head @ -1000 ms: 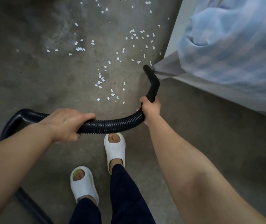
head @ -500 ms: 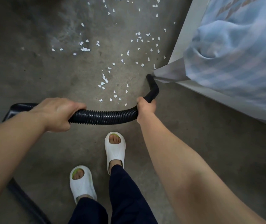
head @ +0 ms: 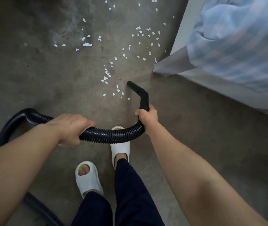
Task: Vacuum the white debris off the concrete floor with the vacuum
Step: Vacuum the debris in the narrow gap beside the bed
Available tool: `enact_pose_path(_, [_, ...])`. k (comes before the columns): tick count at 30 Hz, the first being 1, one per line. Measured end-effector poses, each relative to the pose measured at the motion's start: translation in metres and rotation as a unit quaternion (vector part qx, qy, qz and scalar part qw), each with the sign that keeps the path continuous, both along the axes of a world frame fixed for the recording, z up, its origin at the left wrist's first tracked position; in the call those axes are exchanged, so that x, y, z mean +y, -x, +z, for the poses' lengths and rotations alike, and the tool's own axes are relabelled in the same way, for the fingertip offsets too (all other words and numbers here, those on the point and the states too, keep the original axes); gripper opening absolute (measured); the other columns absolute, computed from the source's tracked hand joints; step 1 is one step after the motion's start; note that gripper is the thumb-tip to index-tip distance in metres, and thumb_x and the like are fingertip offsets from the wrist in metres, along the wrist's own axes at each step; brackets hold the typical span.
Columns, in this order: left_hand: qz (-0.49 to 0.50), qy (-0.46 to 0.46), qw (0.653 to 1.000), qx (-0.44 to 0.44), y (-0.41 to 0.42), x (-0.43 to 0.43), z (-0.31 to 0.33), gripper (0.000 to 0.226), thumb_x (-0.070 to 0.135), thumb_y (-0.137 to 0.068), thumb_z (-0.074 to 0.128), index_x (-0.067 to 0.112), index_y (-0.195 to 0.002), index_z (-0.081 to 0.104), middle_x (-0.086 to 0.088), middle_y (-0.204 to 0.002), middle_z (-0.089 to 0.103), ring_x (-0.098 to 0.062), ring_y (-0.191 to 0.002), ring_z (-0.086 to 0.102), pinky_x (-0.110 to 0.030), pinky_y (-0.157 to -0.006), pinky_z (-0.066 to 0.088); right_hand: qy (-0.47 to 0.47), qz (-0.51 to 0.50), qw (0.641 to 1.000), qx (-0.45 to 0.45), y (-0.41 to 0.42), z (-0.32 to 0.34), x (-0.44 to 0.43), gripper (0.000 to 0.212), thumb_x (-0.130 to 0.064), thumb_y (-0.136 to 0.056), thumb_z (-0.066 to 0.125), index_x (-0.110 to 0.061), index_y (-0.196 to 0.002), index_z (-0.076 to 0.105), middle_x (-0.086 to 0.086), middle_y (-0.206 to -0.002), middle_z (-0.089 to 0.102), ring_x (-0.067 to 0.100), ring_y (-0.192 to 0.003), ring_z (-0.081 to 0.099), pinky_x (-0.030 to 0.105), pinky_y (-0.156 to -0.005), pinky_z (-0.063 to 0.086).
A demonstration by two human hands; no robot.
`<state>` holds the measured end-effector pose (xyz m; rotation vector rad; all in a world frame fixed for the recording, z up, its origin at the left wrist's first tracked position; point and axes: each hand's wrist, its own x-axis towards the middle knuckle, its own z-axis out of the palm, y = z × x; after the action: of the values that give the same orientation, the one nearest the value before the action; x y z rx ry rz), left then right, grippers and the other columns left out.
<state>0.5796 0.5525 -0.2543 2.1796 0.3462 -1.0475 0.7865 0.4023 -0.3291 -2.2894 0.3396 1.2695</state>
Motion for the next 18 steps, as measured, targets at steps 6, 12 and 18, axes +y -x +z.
enact_pose_path(6, [0.022,0.001,1.0,-0.002,0.026,-0.021,-0.004,0.025,0.012,-0.069,0.053,0.03,-0.084,0.046,0.01,-0.074,0.052,-0.011,-0.068,0.052,-0.027,-0.055,0.037,0.019,0.145,0.986,-0.084,0.011,0.003,0.004,0.043,-0.017,-0.076,0.056,-0.023,-0.118,0.051,0.0,-0.094,0.06,0.023,-0.083,0.059,0.026,-0.065,0.043])
enact_pose_path(12, [0.005,0.022,1.0,-0.006,0.053,-0.047,-0.003,0.028,0.01,-0.067,0.052,0.031,-0.085,0.046,0.01,-0.076,0.053,-0.009,-0.069,0.053,-0.025,-0.054,0.035,0.119,0.228,0.962,-0.089,0.044,0.012,-0.03,0.048,-0.02,-0.084,0.055,-0.015,-0.13,0.041,0.012,-0.114,0.061,0.034,-0.105,0.06,0.036,-0.079,0.047])
enact_pose_path(18, [-0.017,0.014,1.0,-0.017,0.08,-0.055,0.001,0.027,0.013,-0.067,0.05,0.035,-0.08,0.041,0.011,-0.075,0.052,-0.012,-0.074,0.054,-0.026,-0.057,0.035,0.14,0.216,0.965,-0.043,0.075,0.012,-0.048,0.057,-0.023,-0.085,0.056,-0.012,-0.138,0.036,0.014,-0.119,0.059,0.033,-0.108,0.058,0.037,-0.082,0.048])
